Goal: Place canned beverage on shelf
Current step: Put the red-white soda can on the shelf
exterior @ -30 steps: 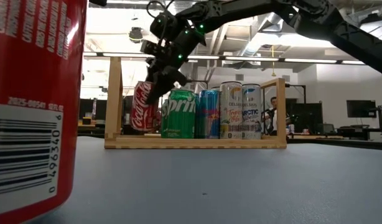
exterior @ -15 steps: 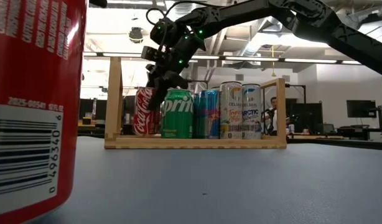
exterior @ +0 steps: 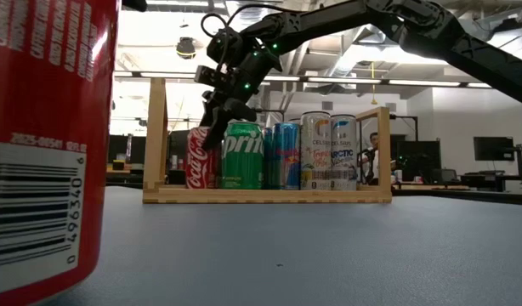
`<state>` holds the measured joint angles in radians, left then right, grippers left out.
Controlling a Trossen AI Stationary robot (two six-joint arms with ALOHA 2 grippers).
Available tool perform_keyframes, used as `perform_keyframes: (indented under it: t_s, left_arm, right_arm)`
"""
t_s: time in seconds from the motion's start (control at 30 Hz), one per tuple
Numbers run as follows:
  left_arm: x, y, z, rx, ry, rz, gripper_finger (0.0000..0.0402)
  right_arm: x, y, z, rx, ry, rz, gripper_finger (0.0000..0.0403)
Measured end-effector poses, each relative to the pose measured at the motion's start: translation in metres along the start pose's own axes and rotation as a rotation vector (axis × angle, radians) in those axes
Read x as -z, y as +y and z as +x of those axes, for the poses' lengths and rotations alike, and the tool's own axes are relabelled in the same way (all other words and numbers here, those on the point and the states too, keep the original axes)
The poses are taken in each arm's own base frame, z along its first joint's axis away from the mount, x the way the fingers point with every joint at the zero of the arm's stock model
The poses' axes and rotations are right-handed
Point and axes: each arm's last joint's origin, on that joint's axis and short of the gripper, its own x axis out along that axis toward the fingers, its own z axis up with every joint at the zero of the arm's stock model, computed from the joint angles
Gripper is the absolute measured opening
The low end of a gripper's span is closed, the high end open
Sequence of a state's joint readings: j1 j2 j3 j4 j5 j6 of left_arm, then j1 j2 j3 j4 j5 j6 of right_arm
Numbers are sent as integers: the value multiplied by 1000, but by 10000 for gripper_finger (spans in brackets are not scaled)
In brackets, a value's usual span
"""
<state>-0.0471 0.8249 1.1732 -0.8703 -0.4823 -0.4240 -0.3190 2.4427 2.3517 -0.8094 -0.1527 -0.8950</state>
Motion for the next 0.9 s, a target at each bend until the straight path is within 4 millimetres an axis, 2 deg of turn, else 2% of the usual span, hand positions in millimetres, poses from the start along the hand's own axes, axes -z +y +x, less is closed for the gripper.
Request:
perform_keyframes:
  t_s: [0.23,0.43,0.6,0.73,0.83,0.9]
  left_arm:
    - [0,0,0,-1,-1,3,23]
    - [0,0,0,-6,-1,5,23]
    - [0,0,0,-12,-1,6,23]
    - [1,1,0,-16,5,10,23]
    - [1,1,0,-17,8,14,23]
    - [1,1,0,-17,8,26,23]
  right_arm:
    - [1,-1,0,6,-1,6,255]
    - [-4,-5,-15,41,-7,0,256]
    - [-13,-11,-49,110,6,-3,256]
    - [-29,-3,-87,103,3,12,246]
    - [-53,10,-116,104,-59,94,204]
    - [-65,22,-124,75,-80,117,156]
